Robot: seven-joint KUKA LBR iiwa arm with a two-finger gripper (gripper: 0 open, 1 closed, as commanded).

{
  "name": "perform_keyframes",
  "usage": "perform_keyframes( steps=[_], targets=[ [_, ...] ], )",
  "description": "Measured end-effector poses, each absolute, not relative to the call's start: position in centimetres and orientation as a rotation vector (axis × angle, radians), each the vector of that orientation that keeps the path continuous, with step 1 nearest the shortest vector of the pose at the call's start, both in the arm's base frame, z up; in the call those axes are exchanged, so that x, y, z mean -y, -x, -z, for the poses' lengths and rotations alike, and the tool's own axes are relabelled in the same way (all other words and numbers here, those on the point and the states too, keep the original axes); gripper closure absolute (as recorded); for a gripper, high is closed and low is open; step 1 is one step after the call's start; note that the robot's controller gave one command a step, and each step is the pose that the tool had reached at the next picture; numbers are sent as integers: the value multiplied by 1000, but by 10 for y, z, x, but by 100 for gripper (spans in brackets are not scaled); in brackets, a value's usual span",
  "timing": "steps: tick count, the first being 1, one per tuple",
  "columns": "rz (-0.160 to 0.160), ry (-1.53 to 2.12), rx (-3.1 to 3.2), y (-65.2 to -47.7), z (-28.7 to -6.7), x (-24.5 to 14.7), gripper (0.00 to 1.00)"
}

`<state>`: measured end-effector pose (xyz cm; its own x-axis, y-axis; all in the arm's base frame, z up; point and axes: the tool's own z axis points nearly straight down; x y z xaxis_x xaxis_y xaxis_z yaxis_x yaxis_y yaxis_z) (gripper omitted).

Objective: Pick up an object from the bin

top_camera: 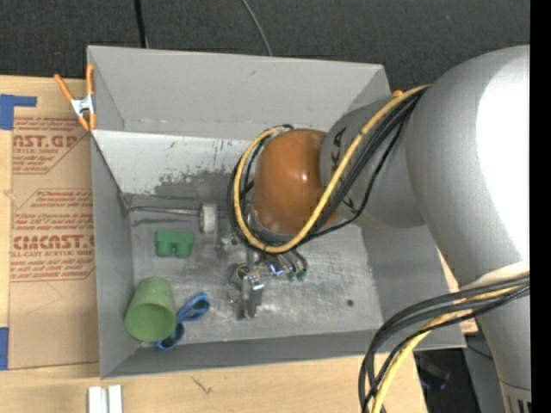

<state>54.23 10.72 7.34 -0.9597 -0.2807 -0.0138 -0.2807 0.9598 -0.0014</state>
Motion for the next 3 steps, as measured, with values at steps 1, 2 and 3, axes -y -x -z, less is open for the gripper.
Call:
perform_keyframes(
  steps=[1,2,3],
  targets=[
    [-3,443,-3097,-542,-73,-108,100],
    [-1,619,-3068,-536,-285,-127,100],
    [-3,664,-3079,-512,-126,-122,100]
  ],
)
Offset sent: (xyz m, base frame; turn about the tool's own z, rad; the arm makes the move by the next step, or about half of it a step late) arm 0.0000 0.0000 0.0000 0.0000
